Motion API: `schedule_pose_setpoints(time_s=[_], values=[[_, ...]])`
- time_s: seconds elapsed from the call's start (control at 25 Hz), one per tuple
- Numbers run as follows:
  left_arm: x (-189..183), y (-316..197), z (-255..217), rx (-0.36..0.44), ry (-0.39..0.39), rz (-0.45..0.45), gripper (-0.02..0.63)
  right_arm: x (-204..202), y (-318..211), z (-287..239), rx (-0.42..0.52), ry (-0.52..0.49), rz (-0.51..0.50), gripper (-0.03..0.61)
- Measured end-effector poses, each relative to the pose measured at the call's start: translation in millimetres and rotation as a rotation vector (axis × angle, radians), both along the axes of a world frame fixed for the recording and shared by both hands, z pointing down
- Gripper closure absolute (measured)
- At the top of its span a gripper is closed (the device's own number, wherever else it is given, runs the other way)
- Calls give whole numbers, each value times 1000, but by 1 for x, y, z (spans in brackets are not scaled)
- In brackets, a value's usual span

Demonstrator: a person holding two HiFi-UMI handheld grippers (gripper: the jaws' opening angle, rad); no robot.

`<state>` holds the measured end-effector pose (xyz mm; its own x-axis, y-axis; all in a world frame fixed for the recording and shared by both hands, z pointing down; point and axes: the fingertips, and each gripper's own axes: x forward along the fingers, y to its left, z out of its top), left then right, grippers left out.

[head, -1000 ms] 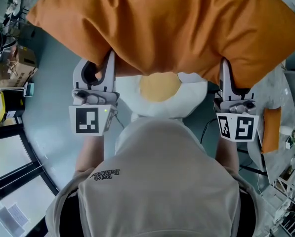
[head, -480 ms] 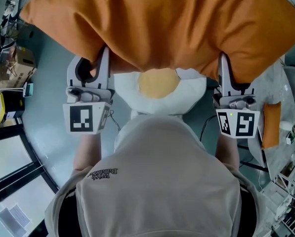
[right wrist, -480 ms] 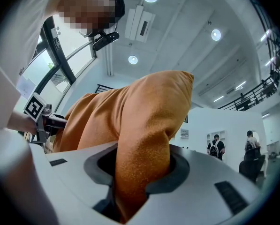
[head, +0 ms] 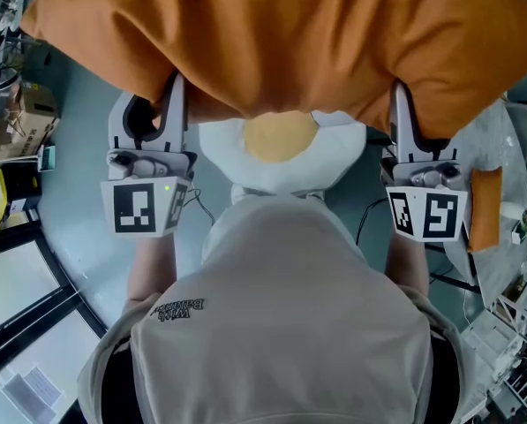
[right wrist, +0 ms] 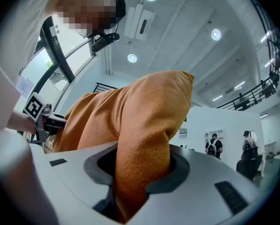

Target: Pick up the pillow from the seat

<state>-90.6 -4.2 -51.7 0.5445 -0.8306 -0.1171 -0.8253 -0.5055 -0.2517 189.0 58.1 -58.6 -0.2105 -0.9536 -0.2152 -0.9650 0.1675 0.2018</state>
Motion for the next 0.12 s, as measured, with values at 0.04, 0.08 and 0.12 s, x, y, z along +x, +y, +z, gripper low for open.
schedule_pose_setpoints(time_s=[0.04, 0.08, 0.12], values=[[0, -2, 1, -5, 2, 4, 515, 0, -1, 1, -4, 2, 1, 426], [1, -3, 3, -9, 4, 7, 515, 1, -2, 2, -8, 5, 2, 426], [1, -5, 5, -14, 6, 10, 515, 2, -2, 3, -13, 8, 4, 426]])
